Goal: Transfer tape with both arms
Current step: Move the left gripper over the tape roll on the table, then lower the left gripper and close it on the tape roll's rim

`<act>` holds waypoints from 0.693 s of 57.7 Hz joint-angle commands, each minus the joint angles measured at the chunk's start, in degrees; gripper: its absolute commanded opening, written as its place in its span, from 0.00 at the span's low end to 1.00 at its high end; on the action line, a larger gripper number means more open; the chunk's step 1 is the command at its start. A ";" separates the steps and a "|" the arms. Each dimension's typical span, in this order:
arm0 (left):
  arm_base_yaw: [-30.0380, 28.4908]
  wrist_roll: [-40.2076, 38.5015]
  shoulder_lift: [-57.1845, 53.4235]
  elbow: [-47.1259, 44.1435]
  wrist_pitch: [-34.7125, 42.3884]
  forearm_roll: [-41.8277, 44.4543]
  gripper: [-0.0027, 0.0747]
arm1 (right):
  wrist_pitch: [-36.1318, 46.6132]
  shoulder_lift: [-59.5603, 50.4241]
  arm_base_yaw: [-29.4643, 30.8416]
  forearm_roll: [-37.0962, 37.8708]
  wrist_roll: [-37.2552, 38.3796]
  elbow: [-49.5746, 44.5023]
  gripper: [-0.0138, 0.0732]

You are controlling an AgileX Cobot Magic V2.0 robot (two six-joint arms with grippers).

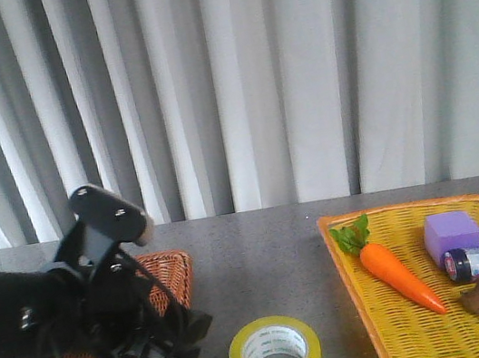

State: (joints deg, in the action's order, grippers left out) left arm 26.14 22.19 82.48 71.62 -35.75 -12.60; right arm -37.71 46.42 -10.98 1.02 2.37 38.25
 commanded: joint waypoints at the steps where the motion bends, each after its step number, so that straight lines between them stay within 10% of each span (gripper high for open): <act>1: 0.83 0.08 3.81 7.96 -2.60 -1.02 0.75 | 3.30 -0.39 0.37 0.07 0.10 1.41 0.59; 40: 2.02 0.07 31.49 37.17 -16.70 2.85 0.74 | 3.24 -0.39 0.37 0.07 0.10 1.41 0.59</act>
State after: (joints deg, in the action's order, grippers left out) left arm 27.85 22.24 114.24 104.33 -52.21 -9.71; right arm -37.71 46.42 -10.98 1.02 2.37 38.25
